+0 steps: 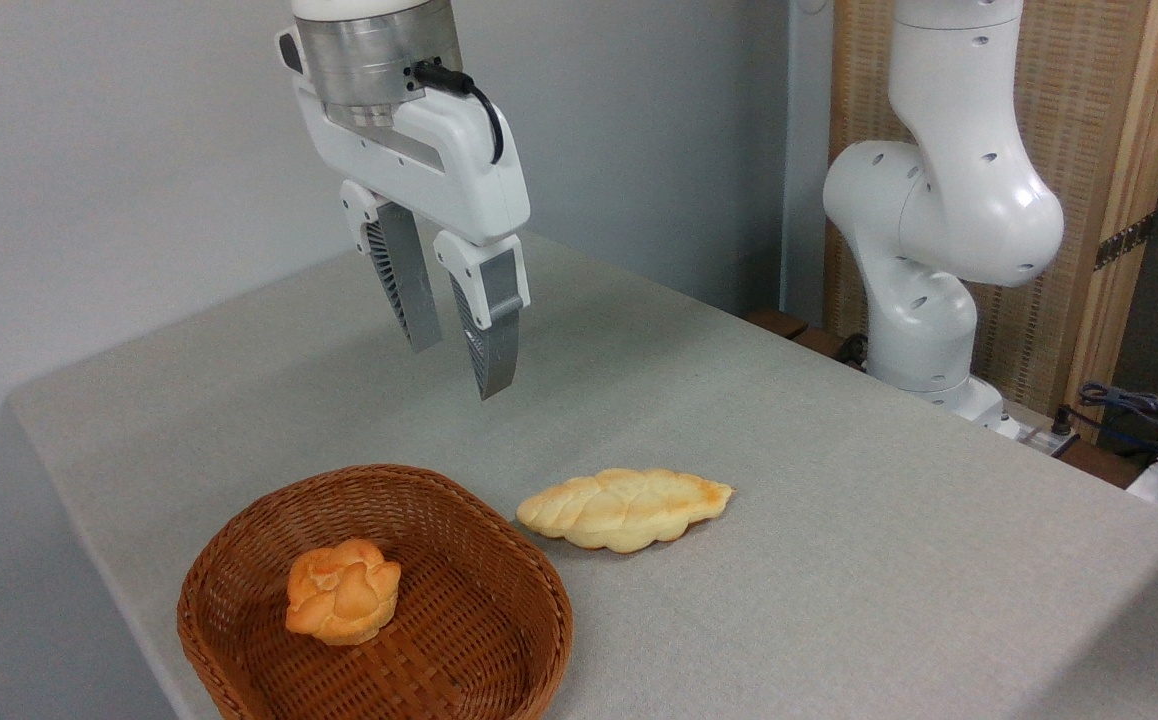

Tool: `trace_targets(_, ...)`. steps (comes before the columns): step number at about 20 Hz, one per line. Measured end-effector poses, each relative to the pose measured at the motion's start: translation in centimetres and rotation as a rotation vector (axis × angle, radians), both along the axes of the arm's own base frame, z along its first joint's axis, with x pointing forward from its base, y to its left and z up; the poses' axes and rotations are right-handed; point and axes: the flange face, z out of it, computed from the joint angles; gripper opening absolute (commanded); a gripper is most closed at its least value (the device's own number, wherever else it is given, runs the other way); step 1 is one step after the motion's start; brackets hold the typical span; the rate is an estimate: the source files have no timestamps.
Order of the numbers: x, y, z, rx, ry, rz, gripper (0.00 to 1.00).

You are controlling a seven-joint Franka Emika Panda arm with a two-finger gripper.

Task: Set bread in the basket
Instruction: 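Move the open gripper over the long golden bread roll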

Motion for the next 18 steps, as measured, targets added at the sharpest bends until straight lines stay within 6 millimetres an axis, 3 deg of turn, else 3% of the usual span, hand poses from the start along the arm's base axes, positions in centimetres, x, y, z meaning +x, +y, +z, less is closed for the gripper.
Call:
trace_targets(5, -1.5, 1.8, -0.6, -0.004, 0.019, -0.021, 1.0)
trace_targets(11, -5.9, 4.6, -2.1, -0.028, 0.029, -0.187, 1.0)
trace_targets(14, -8.6, 6.0, -3.8, -0.046, -0.001, -0.292, 1.0)
trace_targets(18, -11.0, 5.5, -7.3, -0.057, -0.008, -0.394, 1.0)
